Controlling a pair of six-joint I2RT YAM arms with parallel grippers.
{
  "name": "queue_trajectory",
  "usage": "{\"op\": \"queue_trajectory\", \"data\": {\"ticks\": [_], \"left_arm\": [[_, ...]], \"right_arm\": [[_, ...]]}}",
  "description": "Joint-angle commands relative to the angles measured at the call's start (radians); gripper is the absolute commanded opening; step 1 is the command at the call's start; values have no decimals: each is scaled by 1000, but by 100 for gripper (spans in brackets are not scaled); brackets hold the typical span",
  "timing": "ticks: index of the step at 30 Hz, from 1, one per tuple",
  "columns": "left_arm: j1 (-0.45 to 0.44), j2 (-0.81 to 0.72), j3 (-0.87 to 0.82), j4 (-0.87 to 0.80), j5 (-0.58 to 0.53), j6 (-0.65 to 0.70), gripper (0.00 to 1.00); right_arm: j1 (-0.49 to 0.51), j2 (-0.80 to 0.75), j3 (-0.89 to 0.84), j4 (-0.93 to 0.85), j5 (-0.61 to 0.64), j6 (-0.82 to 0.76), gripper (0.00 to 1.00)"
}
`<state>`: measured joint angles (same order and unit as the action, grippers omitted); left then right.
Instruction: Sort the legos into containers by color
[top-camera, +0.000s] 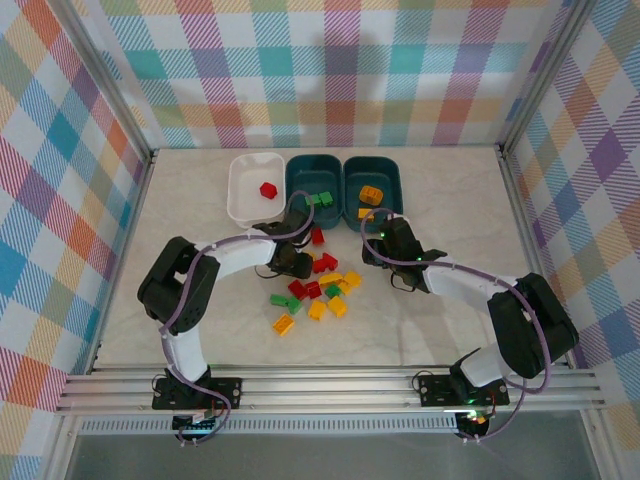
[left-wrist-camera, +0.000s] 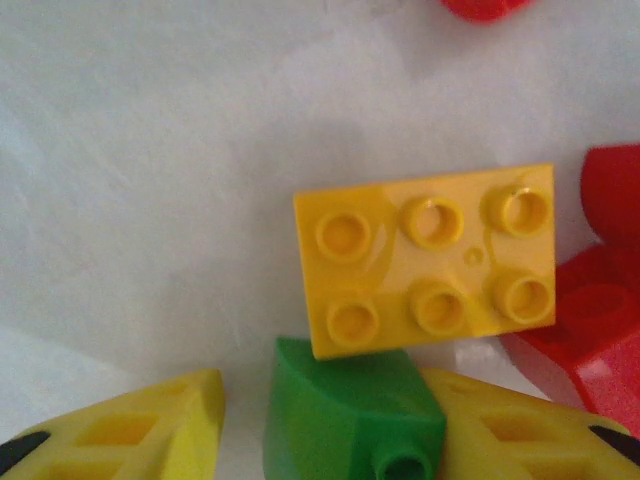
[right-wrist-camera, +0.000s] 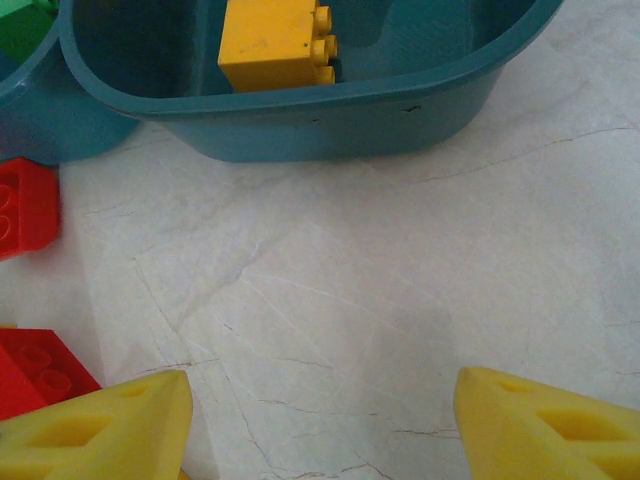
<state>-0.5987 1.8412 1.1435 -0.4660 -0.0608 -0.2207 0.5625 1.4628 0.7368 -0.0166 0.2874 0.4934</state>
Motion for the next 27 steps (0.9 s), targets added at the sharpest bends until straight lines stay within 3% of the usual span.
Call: {"op": "queue_trajectory", "data": {"ticks": [1, 17, 27], "left_arm": [[14, 38, 31, 24, 18, 13, 52], [14, -54, -81, 26, 39, -73, 36], [13, -121, 13, -49, 22, -100, 29]], "right_arm": [[-3, 8, 23, 3, -5, 2, 70], [-3, 13, 24, 6, -7, 0, 70], [-2, -1, 20, 3, -4, -2, 69]]}}
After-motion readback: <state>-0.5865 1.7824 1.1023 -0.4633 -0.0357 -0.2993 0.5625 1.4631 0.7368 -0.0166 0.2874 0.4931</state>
